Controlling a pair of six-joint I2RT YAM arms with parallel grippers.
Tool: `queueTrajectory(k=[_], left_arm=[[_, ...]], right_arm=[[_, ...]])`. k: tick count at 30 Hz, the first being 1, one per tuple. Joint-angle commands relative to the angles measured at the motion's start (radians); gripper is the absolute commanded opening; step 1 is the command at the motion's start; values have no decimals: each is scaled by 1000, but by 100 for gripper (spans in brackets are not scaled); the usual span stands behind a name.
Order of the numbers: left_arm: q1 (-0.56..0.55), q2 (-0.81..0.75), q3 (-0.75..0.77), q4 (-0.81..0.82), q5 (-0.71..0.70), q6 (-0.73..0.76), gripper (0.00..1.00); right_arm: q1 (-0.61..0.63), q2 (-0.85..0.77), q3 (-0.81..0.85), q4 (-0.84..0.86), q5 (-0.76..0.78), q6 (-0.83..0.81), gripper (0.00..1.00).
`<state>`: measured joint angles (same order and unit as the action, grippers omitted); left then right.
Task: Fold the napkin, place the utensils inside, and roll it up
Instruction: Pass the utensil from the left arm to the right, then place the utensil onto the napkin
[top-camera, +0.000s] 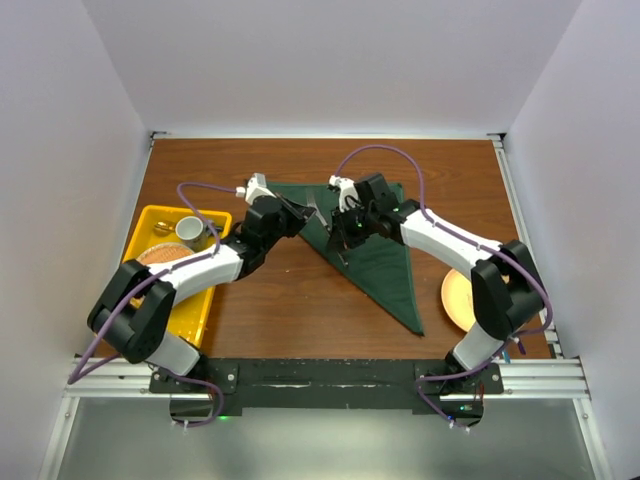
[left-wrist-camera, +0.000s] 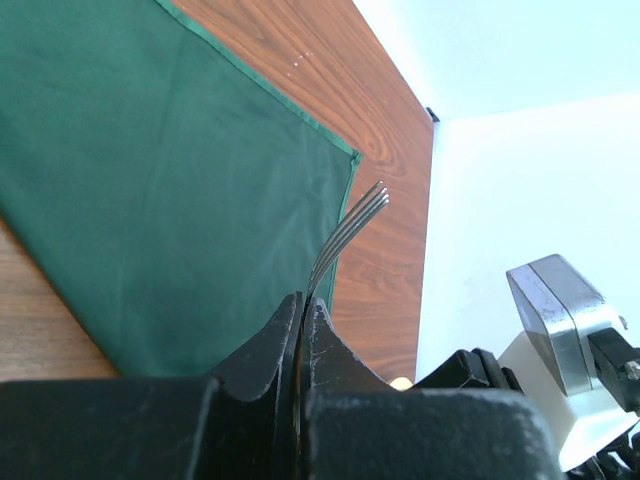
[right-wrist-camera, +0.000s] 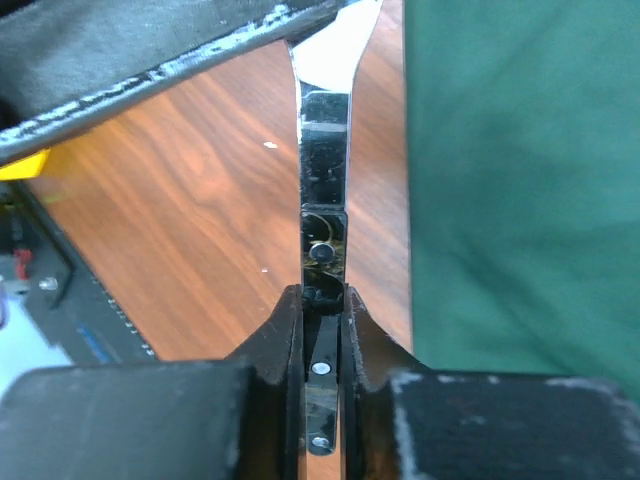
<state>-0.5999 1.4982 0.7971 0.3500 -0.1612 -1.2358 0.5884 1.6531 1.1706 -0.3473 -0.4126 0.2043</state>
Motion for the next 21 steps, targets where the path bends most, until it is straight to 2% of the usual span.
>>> queueTrajectory(k=[1, 2, 5, 10, 14, 21], left_arm=[[43, -52, -12, 21, 75, 39, 23], [64, -64, -19, -23, 77, 89, 43], [109, -183, -35, -153, 32, 203, 55], [149, -358, -41, -318, -81, 358, 57], [152, -481, -53, -394, -106, 391, 57], [153, -506, -84, -404, -64, 380, 57]], right_arm=[[25, 39, 116, -100, 150, -135, 0], [24, 75, 144, -132, 172, -158, 0], [31, 155, 237, -220, 248, -244, 0], [36, 273, 326, -275, 313, -307, 0], [51, 332, 353, -289, 342, -298, 0], [70, 369, 347, -289, 356, -292, 0]])
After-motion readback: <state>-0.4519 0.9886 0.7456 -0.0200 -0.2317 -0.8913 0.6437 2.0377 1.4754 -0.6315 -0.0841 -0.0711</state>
